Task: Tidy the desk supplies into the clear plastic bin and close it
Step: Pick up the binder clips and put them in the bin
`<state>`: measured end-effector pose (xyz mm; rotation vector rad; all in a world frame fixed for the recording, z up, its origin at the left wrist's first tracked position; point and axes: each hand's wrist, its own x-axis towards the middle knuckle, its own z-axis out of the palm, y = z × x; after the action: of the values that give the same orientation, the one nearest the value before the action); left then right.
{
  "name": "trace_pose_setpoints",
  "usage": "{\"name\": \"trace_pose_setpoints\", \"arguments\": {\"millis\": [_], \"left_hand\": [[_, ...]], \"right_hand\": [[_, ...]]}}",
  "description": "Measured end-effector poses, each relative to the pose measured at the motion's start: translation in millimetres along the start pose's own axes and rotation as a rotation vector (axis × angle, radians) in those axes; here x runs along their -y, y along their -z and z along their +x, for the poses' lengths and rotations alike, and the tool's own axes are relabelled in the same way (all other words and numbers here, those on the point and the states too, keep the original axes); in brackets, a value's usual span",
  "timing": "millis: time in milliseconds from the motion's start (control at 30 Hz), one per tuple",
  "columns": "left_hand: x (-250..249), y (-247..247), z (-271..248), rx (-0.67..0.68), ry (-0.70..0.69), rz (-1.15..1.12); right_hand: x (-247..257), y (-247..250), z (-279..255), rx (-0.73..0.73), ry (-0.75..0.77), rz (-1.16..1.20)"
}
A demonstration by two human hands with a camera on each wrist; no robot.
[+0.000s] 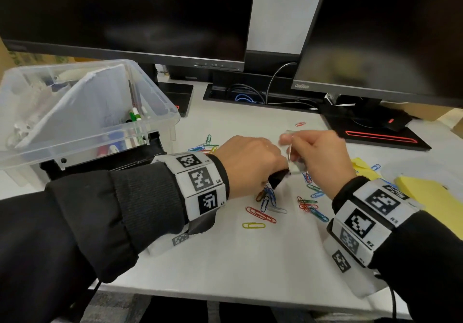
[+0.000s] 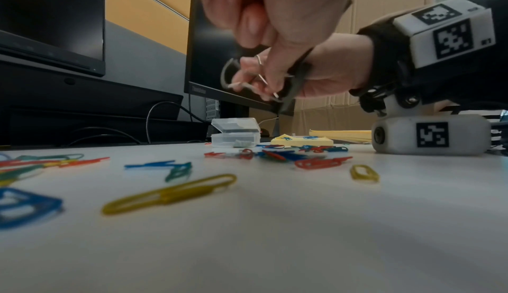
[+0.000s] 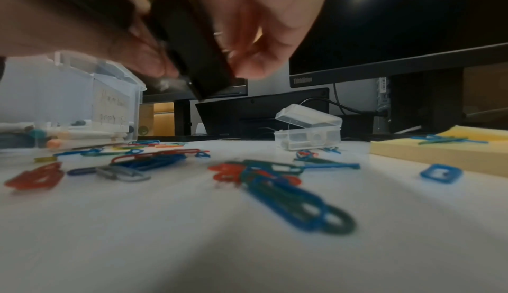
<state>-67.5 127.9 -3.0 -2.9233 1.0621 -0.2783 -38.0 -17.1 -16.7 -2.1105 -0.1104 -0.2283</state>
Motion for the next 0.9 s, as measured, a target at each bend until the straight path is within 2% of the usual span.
{"name": "trace_pose_setpoints", "arguments": {"millis": [100,233,333,433,533,767,900], "left_hand": [[1.5,1.3,-0.8,-0.019,-0.021,-0.012],[3.4,1.9,-0.2,-0.112,0.122,-0.175],[1.3,3.8,-1.9,-0.142,0.179,-0.333],[1.5,2.0,-2.8,-0.084,0.108,-0.274],[3.5,1.0,-2.1,-0.042,0.099,-0.280],[6.3,-3.6,2.2,-0.064,0.142,-0.247],[10.4,-3.1,2.4,-0.066,0.137,-0.235]], "right_hand": [[2.2,-1.7,-1.7,0.046,0.016,0.030],[0.6,1.0,0.3,-0.003,0.039,0.078],[0.8,2.8,-1.4,0.094,0.044,0.078],[1.6,2.4,-2.1,0.194,0.067,-0.004],[2.0,0.9,-3.1,0.249,0.063,-0.031],[4.6,-2.1,-5.2,0.291,0.117,-0.013],[5.6,-6.8,-11.0,0.393,0.115,-0.057]]}}
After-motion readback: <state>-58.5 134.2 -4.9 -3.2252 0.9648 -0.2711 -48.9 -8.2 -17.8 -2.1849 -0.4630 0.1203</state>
